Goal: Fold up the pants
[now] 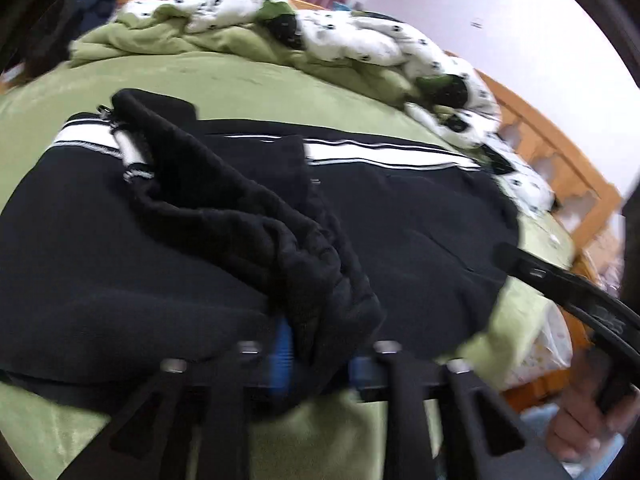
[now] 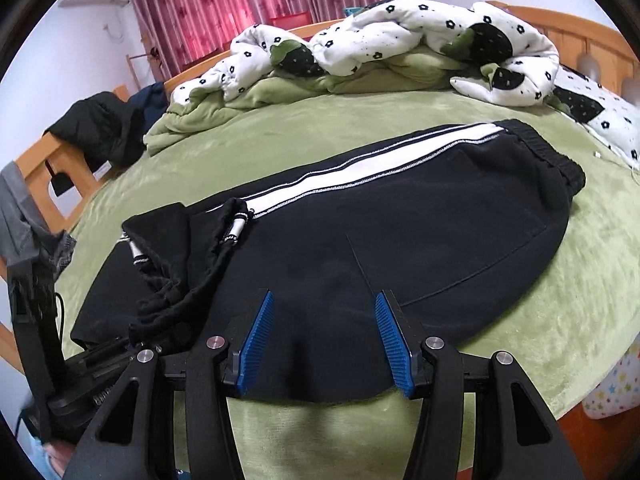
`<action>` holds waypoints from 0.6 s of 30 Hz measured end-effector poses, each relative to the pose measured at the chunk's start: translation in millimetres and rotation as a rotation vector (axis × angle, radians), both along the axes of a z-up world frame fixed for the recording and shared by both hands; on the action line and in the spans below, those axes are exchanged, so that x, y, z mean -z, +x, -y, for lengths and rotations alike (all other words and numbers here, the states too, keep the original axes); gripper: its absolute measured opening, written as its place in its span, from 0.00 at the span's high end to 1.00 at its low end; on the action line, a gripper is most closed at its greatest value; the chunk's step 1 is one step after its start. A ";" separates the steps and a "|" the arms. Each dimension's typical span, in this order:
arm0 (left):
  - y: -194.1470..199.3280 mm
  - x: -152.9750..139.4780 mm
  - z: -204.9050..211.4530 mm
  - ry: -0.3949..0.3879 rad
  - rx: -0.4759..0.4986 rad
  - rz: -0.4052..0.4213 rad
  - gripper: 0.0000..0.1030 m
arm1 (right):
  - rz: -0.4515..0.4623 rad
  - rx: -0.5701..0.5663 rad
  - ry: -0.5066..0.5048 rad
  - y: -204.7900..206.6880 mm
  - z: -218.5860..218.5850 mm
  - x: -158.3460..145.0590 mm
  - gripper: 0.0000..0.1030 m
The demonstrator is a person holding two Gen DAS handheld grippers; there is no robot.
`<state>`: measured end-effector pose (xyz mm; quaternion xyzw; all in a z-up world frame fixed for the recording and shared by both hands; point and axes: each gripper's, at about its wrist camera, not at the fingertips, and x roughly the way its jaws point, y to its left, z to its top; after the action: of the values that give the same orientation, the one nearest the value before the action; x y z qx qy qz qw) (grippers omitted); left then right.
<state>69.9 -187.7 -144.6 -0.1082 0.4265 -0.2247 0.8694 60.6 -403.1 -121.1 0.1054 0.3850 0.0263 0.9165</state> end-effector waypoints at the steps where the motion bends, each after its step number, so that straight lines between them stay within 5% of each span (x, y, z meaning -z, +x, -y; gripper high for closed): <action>1: -2.6 -3.3 -5.0 -0.032 0.029 -0.022 0.48 | -0.005 -0.008 0.001 1.4 -1.6 1.4 0.49; 3: -13.0 -12.8 -16.9 -0.055 0.036 -0.018 0.41 | -0.010 -0.026 -0.003 -0.2 -5.1 3.8 0.49; 9: -48.4 -31.8 -84.9 0.078 -0.107 0.118 0.32 | -0.010 -0.134 0.030 0.5 -30.9 2.9 0.49; 12: -52.3 -30.5 -121.6 0.116 -0.193 0.107 0.32 | -0.049 -0.245 0.111 11.0 -54.0 4.0 0.46; 18: -56.7 -18.2 -173.4 0.127 -0.298 0.069 0.32 | -0.086 -0.279 0.194 21.3 -91.6 10.9 0.41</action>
<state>13.2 -14.3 -126.5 -0.1075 0.3891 -0.0697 0.9122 81.9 -311.5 -132.0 0.1400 0.4304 0.1857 0.8722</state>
